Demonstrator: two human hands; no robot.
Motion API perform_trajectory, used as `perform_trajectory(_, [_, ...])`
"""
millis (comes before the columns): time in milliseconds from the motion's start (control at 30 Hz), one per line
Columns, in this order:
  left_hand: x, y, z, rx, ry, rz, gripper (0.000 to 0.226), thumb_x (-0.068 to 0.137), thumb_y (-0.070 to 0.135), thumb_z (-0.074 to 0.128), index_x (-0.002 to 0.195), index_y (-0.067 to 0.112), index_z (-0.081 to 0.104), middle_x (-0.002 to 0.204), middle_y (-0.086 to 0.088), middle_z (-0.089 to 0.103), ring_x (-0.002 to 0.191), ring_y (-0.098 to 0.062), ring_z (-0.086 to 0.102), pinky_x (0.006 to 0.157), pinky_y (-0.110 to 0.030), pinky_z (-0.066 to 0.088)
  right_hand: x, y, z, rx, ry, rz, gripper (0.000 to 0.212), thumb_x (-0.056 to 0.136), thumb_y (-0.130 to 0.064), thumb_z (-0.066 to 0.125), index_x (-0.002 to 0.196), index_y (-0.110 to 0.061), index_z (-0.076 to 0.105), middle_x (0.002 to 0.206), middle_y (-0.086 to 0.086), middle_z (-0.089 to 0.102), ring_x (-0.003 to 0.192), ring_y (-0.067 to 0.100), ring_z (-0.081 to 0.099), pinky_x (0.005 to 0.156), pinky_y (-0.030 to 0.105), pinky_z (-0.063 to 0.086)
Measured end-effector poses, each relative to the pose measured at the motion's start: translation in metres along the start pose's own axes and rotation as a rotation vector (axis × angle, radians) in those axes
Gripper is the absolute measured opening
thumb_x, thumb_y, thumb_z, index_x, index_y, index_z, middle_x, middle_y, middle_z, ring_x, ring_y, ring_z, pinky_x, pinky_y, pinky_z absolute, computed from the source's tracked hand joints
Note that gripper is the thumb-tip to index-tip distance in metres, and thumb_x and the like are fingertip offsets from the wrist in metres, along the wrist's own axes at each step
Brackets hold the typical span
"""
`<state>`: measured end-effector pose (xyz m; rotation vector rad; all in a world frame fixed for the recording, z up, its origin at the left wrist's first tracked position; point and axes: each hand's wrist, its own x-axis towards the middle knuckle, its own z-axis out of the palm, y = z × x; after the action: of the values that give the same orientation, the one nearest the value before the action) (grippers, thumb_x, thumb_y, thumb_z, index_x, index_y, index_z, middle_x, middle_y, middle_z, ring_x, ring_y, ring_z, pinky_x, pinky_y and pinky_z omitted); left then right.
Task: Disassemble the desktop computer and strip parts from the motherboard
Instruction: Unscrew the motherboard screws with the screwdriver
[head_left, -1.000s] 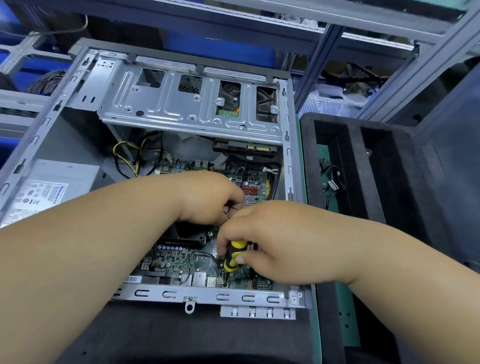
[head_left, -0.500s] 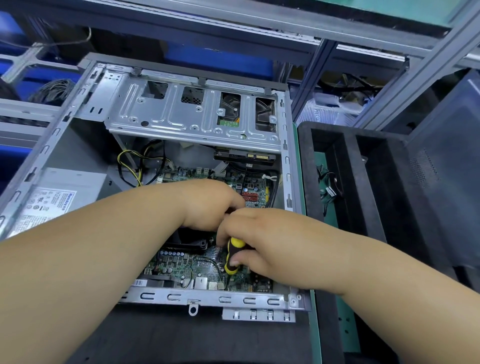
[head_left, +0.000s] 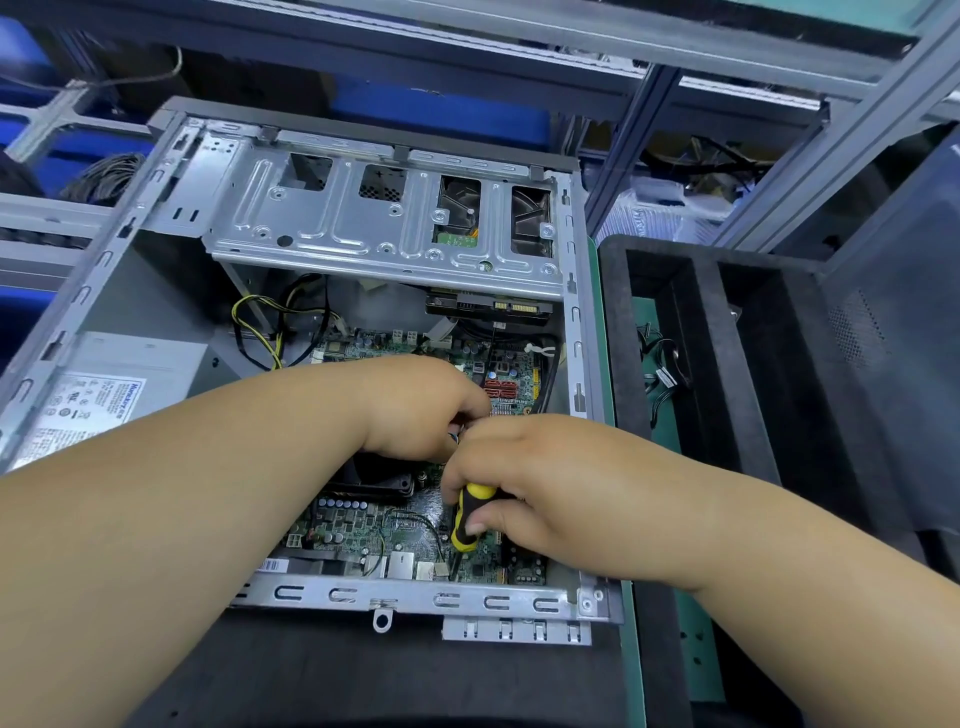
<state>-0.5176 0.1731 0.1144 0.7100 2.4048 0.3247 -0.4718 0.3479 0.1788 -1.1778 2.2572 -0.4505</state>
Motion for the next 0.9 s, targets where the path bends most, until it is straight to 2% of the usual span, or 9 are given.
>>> perform_trajectory(367, [0.0006, -0.0011, 0.0011, 0.004, 0.007, 0.0, 0.014, 0.077, 0.023, 0.063, 0.091, 0.023, 0.06, 0.086, 0.004, 0.063, 0.08, -0.019, 0.059, 0.068, -0.032, 0.05, 0.0002, -0.0002, -0.0001, -0.002, -0.005, 0.004, 0.023, 0.095, -0.024, 0.062, 0.118, -0.02, 0.066, 0.112, -0.007, 0.057, 0.104, 0.012, 0.051, 0.089, 0.033, 0.042])
perform_trajectory(900, [0.0009, -0.0016, 0.0019, 0.0, 0.011, 0.006, 0.014, 0.078, 0.025, 0.064, 0.091, 0.026, 0.06, 0.086, 0.005, 0.063, 0.079, -0.017, 0.058, 0.066, -0.03, 0.048, -0.0008, 0.0, 0.0001, -0.006, -0.021, -0.012, 0.023, 0.096, -0.024, 0.062, 0.118, -0.02, 0.065, 0.113, -0.006, 0.057, 0.104, 0.018, 0.053, 0.089, 0.039, 0.044])
